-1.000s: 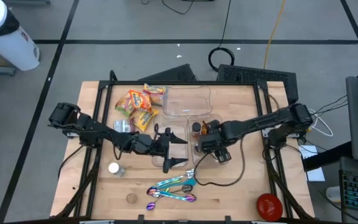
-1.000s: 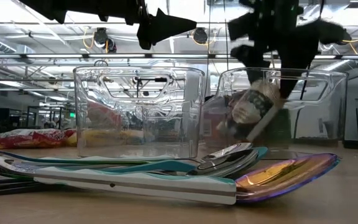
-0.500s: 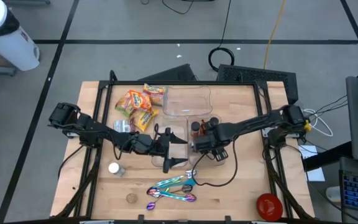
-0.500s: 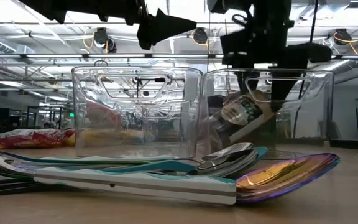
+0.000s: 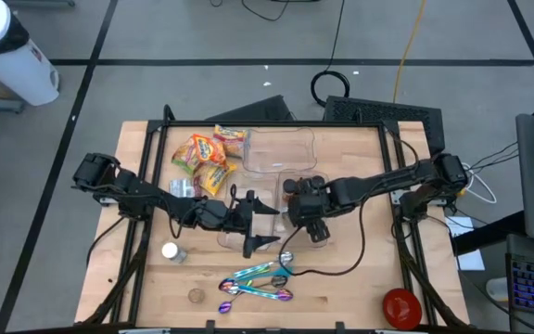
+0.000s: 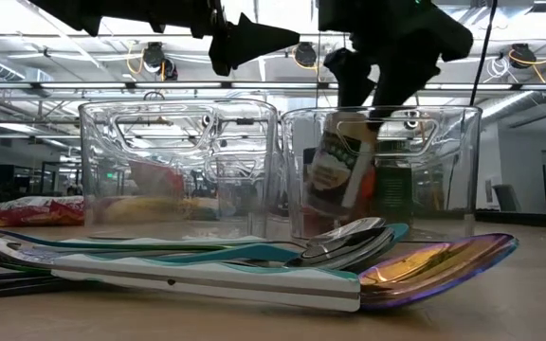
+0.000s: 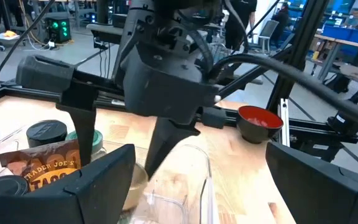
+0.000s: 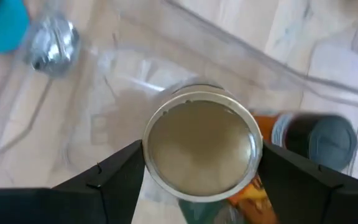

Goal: Pick & Place Food Item
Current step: Put the gold seasoning bottle into the bottom right transparent bin

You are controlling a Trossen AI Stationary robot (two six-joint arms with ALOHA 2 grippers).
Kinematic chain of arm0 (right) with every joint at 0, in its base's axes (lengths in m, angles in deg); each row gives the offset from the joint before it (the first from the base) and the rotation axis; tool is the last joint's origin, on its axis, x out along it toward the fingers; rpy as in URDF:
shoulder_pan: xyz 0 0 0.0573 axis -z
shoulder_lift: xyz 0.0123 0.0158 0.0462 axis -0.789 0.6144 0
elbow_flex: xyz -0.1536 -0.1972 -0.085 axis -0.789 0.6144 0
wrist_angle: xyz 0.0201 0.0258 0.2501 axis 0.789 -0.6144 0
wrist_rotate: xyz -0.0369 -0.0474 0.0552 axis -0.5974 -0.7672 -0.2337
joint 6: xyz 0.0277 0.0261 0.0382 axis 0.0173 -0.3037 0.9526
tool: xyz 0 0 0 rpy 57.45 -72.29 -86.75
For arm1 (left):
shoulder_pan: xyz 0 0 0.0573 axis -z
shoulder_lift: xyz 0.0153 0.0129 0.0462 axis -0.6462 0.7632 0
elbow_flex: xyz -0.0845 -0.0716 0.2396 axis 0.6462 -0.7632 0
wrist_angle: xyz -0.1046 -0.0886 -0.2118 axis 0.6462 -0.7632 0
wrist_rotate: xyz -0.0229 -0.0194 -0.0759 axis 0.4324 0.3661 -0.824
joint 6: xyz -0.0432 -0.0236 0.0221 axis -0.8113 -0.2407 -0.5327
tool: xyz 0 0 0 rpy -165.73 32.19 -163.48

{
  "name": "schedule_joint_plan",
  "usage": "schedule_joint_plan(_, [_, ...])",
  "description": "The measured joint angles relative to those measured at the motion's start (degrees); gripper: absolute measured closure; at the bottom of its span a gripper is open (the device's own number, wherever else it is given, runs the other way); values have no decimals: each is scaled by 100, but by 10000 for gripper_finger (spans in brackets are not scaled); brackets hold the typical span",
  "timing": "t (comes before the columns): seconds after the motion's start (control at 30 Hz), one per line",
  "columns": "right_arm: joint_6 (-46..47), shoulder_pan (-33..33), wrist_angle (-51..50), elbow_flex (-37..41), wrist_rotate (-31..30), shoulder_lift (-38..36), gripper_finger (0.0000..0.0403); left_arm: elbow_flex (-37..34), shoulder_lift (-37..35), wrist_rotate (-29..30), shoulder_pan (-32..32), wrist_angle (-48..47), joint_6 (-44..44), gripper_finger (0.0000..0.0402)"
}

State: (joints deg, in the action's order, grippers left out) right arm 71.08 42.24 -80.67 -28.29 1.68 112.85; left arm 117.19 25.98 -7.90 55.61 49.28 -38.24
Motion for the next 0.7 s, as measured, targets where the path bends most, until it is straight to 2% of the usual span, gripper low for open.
schedule_joint_plan(0.3, [-4,132,180,0,92,54,126,0,0,-1,1,0,0,36])
schedule_joint_plan(0.7, [4,474,954,134,101,48,125,0,0,-4,2,0,-24,36])
